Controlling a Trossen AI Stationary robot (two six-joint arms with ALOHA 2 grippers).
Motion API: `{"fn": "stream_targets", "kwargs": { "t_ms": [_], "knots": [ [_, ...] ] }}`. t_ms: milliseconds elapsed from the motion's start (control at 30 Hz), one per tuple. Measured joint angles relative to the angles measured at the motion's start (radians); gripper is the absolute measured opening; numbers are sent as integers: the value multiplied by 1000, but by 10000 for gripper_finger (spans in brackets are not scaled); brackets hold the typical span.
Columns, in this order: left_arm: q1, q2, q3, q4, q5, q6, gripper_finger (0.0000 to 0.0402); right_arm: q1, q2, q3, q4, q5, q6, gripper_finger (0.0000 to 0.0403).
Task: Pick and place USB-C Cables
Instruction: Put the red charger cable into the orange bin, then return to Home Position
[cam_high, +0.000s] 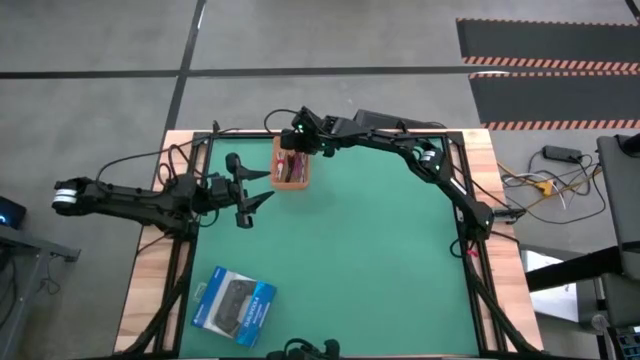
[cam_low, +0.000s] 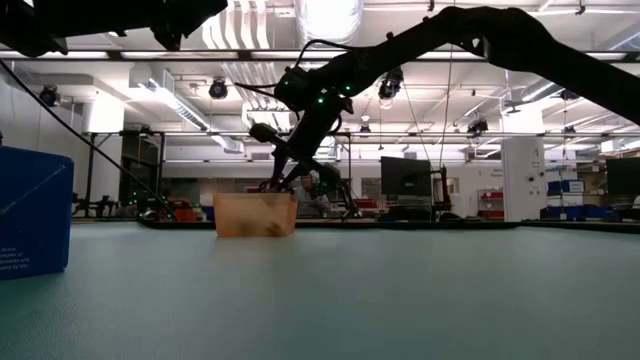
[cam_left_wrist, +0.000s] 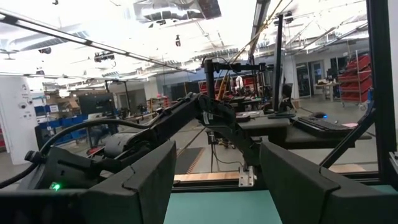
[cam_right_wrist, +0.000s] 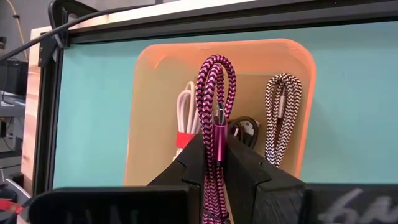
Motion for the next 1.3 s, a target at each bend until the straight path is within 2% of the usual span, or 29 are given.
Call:
{"fn": "stream_targets", "kwargs": {
  "t_ms": [433,800,1067,1167,1300],
  "knots": [
    [0,0,-3,14,0,-2,217,0,0,-1,-28,20,-30,33],
    [0,0,-4,14,0,-3,217,0,0,-1,-28,25,-34,96],
    [0,0,-4,14,0,-5,217,0,0,-1,-28,25,-50,121],
    [0,1,-4,14,0,-8,217,-2,-10,2,-43,21,-105,127],
    [0,2,-5,14,1,-32,217,9,-63,4,-54,17,-276,129]
  ]
}}
